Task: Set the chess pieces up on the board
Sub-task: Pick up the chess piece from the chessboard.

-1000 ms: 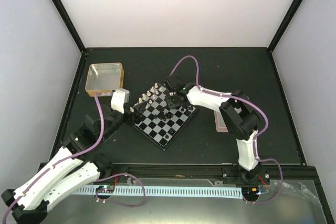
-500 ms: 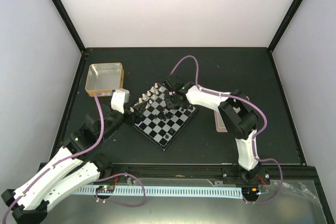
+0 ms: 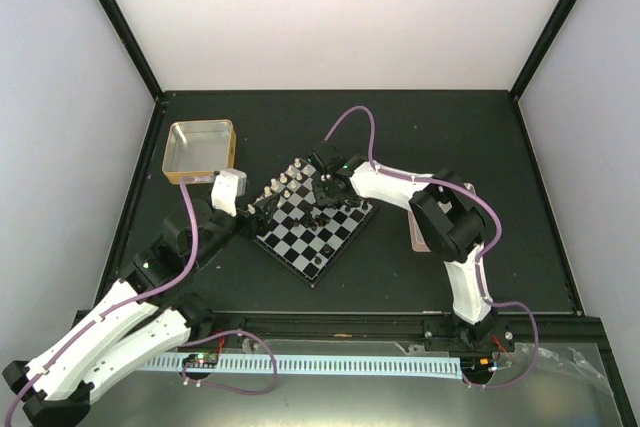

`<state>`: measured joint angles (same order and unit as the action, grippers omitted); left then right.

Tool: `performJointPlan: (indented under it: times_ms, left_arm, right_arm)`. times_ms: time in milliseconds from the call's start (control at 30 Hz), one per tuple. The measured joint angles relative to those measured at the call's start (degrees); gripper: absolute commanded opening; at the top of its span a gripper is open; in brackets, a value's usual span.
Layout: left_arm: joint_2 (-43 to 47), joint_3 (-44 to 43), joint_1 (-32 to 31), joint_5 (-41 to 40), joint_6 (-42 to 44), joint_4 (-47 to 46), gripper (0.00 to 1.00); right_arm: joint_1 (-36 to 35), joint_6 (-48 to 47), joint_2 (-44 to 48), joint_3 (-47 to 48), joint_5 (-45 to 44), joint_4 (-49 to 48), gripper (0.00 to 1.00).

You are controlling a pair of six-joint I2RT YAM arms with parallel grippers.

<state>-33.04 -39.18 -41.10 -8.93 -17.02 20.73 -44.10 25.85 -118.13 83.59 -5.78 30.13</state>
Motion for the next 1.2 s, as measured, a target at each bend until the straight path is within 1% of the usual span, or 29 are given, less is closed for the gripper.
performJointPlan:
  times_ms: [200,500,833,1033,1200]
  left_arm:
    - [0.0,0.0,0.0,0.0,-0.2,0.0,0.83]
    - [-0.1,0.0,0.0,0.0,-0.3,0.1,0.84]
    - [-0.1,1.6,0.0,1.5,-3.2,0.2,0.84]
    - [-0.7,5.4,0.0,2.1,-6.2,-2.0,0.83]
    - [-2.1,11.9,0.0,4.9,-7.8,-8.0,0.79]
  right_arm:
    - [0.0,0.0,0.0,0.2,-0.1,0.3,0.32]
    - [0.0,0.1,0.4,-0.5,0.3,-1.3,0.32]
    - [0.0,1.7,8.0,-4.5,2.2,-5.4,0.32]
    - [0.0,4.7,14.6,-9.4,7.9,-9.2,0.32]
    - [0.1,10.9,21.1,-16.2,17.3,-14.0,0.32]
